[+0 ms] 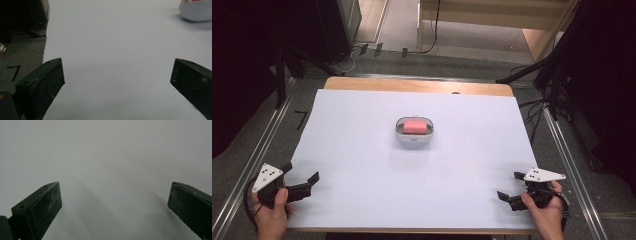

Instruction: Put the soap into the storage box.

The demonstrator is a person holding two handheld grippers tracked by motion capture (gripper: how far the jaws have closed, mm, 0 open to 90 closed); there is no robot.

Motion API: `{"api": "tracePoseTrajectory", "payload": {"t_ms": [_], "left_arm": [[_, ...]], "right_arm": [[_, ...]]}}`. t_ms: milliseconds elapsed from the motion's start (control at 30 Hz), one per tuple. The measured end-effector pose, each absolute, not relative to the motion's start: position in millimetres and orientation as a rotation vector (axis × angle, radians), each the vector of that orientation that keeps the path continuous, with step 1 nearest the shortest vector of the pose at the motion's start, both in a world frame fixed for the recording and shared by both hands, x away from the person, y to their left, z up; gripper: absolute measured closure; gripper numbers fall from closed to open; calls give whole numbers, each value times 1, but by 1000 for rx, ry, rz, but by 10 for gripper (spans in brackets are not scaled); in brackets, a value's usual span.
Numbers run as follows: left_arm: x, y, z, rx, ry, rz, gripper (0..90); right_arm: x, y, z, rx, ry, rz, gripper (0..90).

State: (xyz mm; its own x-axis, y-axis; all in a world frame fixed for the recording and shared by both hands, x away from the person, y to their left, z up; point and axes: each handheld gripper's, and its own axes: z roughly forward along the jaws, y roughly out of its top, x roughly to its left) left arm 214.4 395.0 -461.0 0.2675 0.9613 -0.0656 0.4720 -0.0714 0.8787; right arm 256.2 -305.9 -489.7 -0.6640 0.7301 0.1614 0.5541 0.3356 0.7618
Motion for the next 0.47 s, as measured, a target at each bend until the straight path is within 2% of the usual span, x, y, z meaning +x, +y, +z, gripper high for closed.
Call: {"api": "tracePoseTrajectory", "payload": {"t_ms": [467], "left_arm": [[215,395,-461,1684,1329,709,0]], "right_arm": [[235,-329,-489,1259,2232,1268,0]]}}
